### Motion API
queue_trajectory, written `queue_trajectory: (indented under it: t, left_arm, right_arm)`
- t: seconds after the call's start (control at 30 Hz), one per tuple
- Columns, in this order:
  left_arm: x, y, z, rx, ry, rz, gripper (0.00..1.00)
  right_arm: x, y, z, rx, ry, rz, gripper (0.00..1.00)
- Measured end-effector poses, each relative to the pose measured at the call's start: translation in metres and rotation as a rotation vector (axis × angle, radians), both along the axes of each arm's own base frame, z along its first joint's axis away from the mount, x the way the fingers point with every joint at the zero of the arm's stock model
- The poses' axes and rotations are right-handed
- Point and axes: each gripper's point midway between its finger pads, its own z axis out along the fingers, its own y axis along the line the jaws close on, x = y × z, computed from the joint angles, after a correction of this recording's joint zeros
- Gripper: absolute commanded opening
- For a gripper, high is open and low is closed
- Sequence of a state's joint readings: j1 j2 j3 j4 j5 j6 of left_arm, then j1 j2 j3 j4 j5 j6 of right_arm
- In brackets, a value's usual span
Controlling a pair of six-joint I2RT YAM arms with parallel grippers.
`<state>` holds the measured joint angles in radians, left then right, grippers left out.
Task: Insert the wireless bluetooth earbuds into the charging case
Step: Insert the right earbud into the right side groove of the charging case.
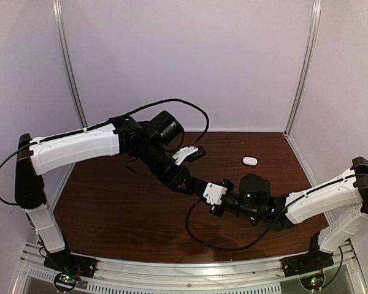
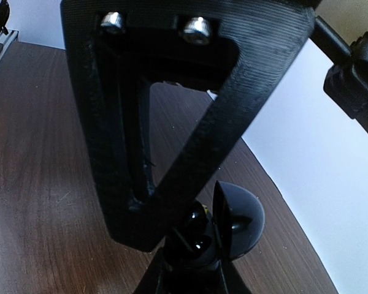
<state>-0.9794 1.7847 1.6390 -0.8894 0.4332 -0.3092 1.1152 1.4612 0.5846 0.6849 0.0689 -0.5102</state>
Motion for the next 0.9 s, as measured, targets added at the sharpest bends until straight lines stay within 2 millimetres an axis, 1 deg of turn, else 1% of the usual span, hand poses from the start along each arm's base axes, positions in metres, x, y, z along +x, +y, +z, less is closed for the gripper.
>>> queue_trajectory:
  t: [0.3, 0.7, 0.9]
  left_arm:
    - [-0.001, 0.000, 0.002, 0.004, 0.004, 0.000, 0.08]
    - [-0.002, 0.010, -0.004, 0.049, 0.026, 0.015, 0.07]
    - [-0.002, 0.011, -0.005, 0.053, 0.031, 0.018, 0.07]
  right_arm:
    - [0.000, 0.000, 0.002, -0.004, -0.018, 0.005, 0.00]
    - [0.000, 0.001, 0.002, -0.024, -0.045, 0.011, 0.00]
    - [0.000, 0.001, 0.002, -0.033, -0.056, 0.014, 0.00]
